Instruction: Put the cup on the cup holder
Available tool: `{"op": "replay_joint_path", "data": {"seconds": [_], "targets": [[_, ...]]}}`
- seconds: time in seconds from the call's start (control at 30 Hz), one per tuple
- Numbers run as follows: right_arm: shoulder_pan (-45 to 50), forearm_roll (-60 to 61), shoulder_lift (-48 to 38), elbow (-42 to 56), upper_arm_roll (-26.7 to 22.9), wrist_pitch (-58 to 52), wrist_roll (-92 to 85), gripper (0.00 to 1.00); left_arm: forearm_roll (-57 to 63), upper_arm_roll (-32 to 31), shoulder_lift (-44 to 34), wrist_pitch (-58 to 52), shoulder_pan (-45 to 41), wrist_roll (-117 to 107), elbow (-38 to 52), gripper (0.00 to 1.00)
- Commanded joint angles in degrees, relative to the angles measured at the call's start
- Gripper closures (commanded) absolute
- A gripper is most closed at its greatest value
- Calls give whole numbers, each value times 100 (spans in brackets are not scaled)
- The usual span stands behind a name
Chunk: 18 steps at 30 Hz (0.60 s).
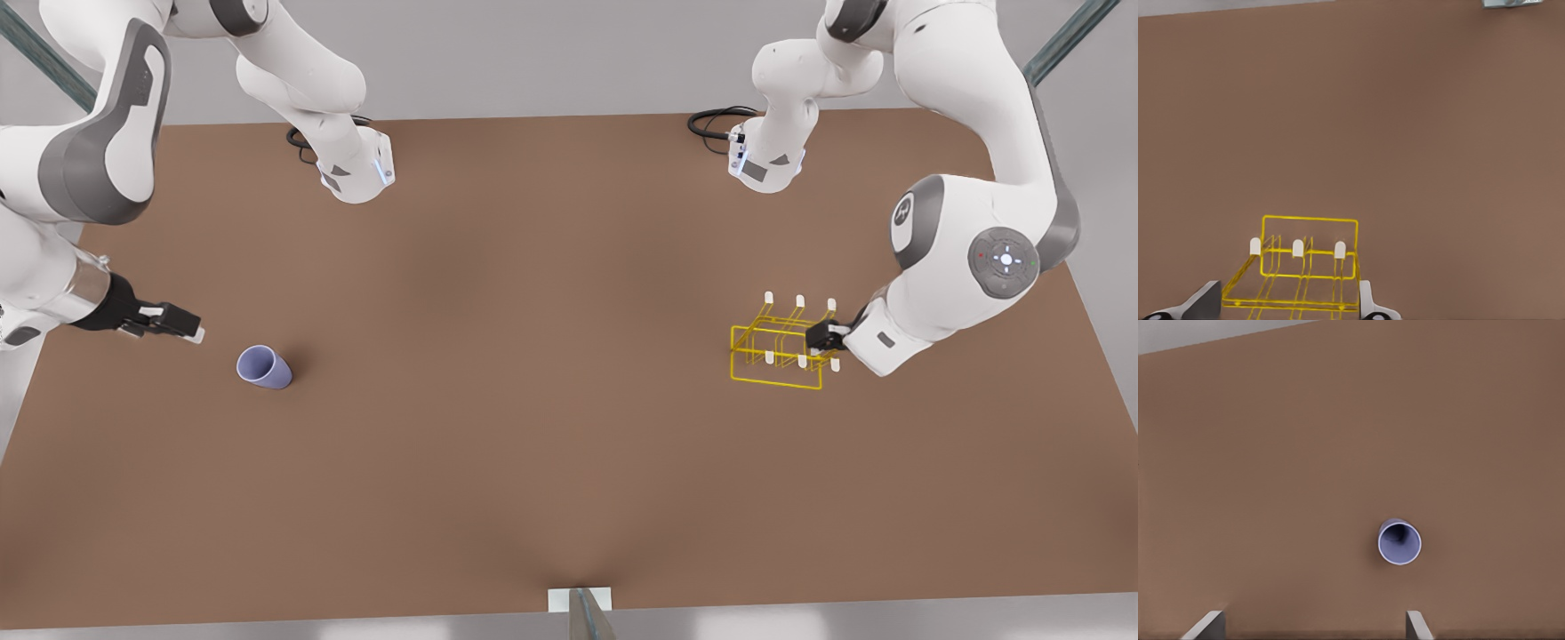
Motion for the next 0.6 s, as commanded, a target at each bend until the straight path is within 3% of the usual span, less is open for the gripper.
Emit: {"op": "replay_joint_path", "data": {"seconds": [0.0, 0.13, 0.27, 0.4, 0.5, 0.57], "targets": [[46, 92, 14, 4, 16, -258, 558, 0, 93, -12, 66, 50, -48, -610, 61, 0], [160, 101, 321, -49, 279, 23, 584, 0, 75, 6, -48, -72, -180, -618, 88, 0], [530, 83, 655, -198, 385, 76, 900, 0, 136, 23, -162, -1532, -109, -768, 61, 0], [345, 136, 945, -356, 376, 243, 699, 0, 128, -223, -127, -908, -338, -786, 123, 0], [266, 57, 840, -1217, 376, 1174, 382, 0, 119, -407, -329, -671, -486, -794, 132, 0], [257, 48, 884, -1262, 368, 1157, 75, 0, 136, -451, -119, -477, -759, -794, 61, 0]]}}
